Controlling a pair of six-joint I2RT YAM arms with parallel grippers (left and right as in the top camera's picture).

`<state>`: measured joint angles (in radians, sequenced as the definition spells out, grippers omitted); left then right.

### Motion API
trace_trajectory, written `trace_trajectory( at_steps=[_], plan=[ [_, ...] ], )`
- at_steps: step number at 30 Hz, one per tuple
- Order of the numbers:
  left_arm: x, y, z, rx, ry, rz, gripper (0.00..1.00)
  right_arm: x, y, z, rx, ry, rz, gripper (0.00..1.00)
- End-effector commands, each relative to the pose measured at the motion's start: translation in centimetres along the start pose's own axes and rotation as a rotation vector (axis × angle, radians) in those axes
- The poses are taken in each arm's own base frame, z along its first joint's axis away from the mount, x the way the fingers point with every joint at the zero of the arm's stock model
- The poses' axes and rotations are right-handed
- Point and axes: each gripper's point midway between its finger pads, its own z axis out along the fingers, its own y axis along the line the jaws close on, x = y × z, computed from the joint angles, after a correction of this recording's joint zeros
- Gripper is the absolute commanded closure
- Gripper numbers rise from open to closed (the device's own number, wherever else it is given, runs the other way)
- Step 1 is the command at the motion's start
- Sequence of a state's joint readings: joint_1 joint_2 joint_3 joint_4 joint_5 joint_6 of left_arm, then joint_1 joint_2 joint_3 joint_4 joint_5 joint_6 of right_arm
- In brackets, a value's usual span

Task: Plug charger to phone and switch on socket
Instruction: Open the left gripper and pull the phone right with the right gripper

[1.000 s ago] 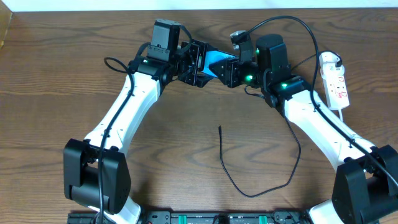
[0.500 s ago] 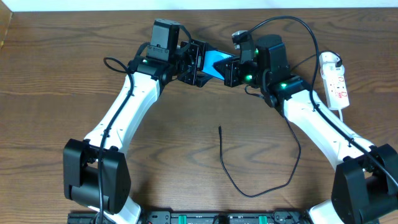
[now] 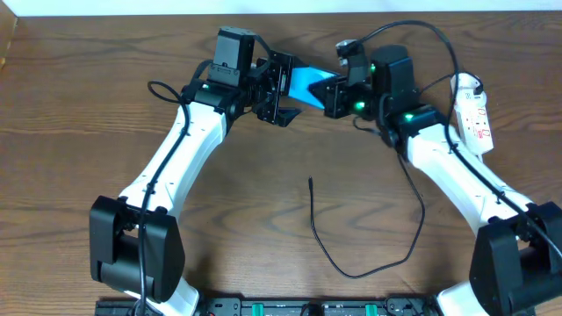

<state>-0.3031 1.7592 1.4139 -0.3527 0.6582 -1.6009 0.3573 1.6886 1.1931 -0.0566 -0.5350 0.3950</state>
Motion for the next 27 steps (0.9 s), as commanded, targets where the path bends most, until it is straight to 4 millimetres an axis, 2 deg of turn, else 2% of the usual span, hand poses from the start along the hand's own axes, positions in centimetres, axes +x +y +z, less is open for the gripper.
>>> trace_trajectory(
  at_steps=[1, 4, 7, 9, 12, 20, 24, 27],
  plan=[
    [1.7, -1.3, -0.9, 0.039, 0.055, 0.031, 0.10, -2.2, -2.1, -1.5, 0.023, -0.056, 0.041, 0.99],
    [2.3, -2.0, -1.0, 0.067, 0.087, 0.055, 0.09, -3.0, -3.5, -2.3, 0.044, -0.080, 0.088, 0.99],
    [2.4, -2.6, -1.1, 0.088, 0.087, 0.072, 0.09, -3.6, -4.8, -3.0, 0.060, -0.104, 0.221, 0.99],
    [2.1, -2.8, -1.1, 0.097, 0.073, 0.076, 0.09, -3.9, -5.5, -3.5, 0.062, -0.122, 0.406, 0.99],
    [1.7, -3.2, -1.1, 0.114, 0.053, 0.083, 0.09, -4.0, -5.6, -3.5, 0.045, -0.131, 0.636, 0.99],
    [-1.0, -4.1, -2.1, 0.152, -0.040, 0.085, 0.09, -5.4, -2.6, -3.7, -0.140, -0.094, 1.073, 0.99],
    [-2.1, -4.6, -2.6, 0.171, -0.078, 0.080, 0.09, -5.9, -1.0, -3.9, -0.228, -0.040, 1.191, 0.99],
    [-2.1, -5.0, -2.6, 0.186, -0.079, 0.089, 0.09, -6.1, 0.1, -4.0, -0.270, -0.010, 1.238, 0.99]
  ],
)
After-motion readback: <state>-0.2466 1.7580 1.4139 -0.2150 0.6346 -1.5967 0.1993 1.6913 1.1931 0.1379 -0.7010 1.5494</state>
